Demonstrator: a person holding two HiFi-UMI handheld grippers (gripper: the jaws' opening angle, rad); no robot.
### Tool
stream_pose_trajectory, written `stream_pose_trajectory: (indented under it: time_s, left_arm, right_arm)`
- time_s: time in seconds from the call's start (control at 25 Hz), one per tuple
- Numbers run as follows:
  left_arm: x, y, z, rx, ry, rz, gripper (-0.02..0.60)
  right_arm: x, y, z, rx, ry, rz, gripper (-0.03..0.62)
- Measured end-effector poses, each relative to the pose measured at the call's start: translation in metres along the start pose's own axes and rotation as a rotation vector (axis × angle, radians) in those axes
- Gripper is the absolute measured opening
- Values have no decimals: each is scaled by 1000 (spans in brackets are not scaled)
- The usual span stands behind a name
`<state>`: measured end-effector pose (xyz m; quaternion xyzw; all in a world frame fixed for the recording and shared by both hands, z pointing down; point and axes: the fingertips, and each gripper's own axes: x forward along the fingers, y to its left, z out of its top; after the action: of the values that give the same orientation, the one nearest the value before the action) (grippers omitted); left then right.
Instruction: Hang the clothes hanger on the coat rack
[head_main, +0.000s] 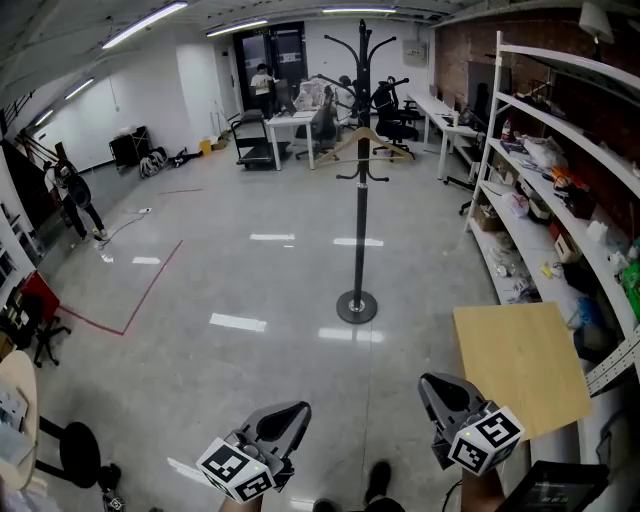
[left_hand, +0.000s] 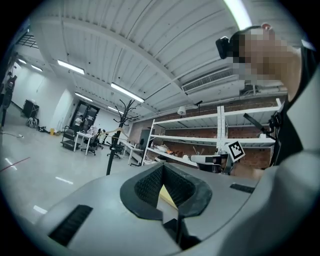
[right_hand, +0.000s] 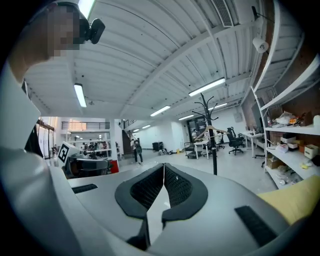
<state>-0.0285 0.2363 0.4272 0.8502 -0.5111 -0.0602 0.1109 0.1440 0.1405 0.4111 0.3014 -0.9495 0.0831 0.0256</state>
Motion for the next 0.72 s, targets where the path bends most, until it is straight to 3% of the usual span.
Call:
stream_pose_trajectory:
  time_s: [0.32, 0.72]
  left_arm:
    - [-41, -14, -12, 6, 15, -5, 0]
    - [-43, -58, 6, 57, -16, 13, 0]
  right_arm:
    - [-35, 57, -8, -30, 21, -37, 8]
    - [-74, 51, 14, -19, -28, -43, 8]
